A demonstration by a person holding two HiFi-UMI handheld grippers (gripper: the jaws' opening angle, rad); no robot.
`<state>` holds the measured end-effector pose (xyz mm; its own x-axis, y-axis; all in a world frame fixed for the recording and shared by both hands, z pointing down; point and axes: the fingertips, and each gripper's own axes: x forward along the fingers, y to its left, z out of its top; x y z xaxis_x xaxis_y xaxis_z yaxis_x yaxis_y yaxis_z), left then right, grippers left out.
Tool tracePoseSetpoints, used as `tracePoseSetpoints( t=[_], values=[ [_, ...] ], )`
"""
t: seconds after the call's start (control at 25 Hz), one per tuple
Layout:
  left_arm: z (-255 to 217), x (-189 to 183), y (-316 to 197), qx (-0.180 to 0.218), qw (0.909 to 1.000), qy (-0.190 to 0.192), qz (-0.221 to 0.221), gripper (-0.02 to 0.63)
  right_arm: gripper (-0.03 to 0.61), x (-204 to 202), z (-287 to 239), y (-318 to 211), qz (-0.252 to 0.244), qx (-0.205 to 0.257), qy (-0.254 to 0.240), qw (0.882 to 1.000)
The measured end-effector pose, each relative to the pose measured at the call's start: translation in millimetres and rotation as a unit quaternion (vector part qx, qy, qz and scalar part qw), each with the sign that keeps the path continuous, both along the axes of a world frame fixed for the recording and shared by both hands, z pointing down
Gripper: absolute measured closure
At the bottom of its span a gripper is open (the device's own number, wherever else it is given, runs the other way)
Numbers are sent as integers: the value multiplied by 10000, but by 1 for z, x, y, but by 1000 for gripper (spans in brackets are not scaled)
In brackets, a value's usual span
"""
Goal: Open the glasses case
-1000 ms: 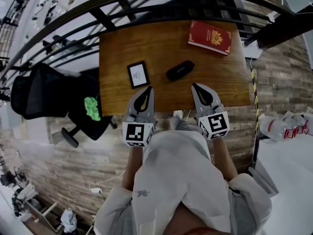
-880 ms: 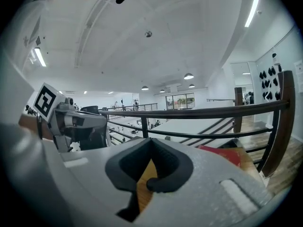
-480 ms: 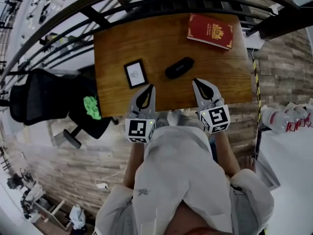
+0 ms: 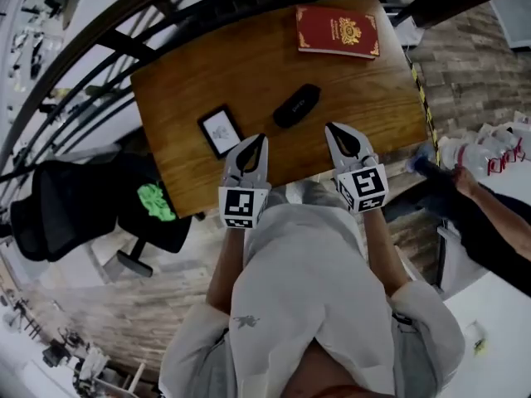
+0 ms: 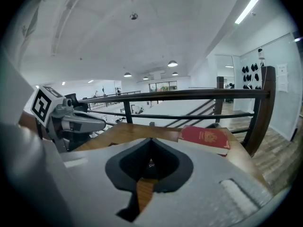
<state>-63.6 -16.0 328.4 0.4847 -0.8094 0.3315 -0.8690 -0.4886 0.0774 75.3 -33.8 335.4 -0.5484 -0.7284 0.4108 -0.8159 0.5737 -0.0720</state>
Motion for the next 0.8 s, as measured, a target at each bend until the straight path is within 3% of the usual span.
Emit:
tracePoseSetpoints(
  t=[0.44, 0.8],
  values=[
    [69, 11, -18, -429, 9931, -179, 1076, 594, 574, -7, 67, -11, 558, -554, 405, 9961],
    [116, 25, -20, -733, 9871, -488, 1336, 554, 565, -1, 113, -39, 273, -877, 738, 9930]
  ],
)
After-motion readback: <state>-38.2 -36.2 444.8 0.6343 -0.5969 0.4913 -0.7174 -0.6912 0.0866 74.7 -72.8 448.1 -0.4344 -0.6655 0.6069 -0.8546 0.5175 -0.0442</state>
